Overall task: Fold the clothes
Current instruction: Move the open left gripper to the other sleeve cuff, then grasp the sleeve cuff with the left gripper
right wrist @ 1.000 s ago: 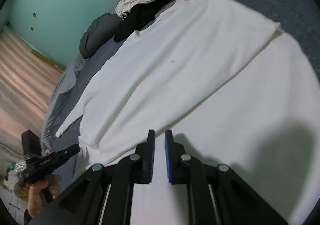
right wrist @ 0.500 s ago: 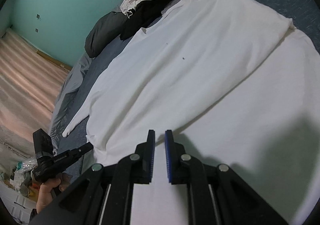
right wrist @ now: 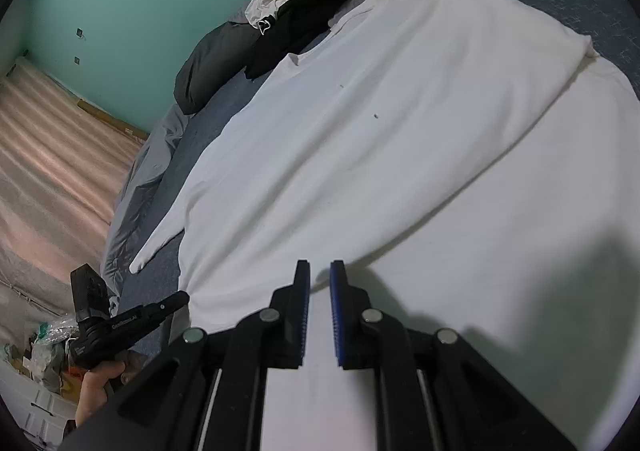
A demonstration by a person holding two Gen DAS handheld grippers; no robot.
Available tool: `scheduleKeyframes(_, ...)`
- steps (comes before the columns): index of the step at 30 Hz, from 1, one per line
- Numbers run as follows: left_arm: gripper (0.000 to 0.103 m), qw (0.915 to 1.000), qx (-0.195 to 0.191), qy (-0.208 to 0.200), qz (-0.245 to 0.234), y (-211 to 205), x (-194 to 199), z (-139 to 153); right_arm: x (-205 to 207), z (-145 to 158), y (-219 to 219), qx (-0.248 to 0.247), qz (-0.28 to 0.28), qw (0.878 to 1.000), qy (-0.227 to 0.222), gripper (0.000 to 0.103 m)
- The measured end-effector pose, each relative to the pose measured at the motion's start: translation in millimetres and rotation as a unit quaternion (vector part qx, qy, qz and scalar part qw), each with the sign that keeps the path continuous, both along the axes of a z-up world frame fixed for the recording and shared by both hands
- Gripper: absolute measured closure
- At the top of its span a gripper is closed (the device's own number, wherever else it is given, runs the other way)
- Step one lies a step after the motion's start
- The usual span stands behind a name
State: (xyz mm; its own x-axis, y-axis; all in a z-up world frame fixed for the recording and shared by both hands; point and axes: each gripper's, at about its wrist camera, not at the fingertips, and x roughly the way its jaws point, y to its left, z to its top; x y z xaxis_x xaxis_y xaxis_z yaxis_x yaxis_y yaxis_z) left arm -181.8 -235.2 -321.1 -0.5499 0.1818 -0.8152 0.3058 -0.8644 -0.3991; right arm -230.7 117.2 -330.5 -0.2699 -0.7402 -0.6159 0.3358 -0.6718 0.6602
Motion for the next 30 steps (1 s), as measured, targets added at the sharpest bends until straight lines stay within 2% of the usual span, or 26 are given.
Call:
scheduleKeyframes(2, 0.096, 0.9999, 0.008, 0.000, 0.008, -4.9, 3.2, 0.7, -0.2, -1.0, 0.0, 0.000, -0.001, 1.000, -0.002, 0.094)
scheduleKeyframes(10, 0.096, 0.9986, -0.004, 0.009, 0.052, -45.1, 21.3, 14.5, 0.6, 1.0, -8.7, -0.006, 0.009, 1.000, -0.001, 0.094)
scheduleKeyframes(16, 0.096, 0.9936, -0.009, 0.013, 0.111, -122.8, 28.9, 30.8, 1.3, 5.9, -11.1, -0.015, 0.010, 1.000, 0.002, 0.094)
scheduleKeyframes(23, 0.096, 0.9785, -0.031, 0.013, 0.204, -220.0, 38.0, 45.1, 1.4, 6.4, -15.4, -0.016, 0.013, 1.000, 0.001, 0.094)
scheduleKeyframes(25, 0.096, 0.9747, -0.042, 0.008, 0.219, -242.0, 37.6, 44.2, 1.5, 6.9, -16.8, -0.016, 0.015, 1.000, 0.001, 0.094)
scheduleKeyframes(30, 0.092, 0.9657, -0.041, -0.001, 0.257, -290.5, 37.5, 36.2, 1.8, 6.7, -20.1, -0.012, 0.019, 1.000, 0.002, 0.093)
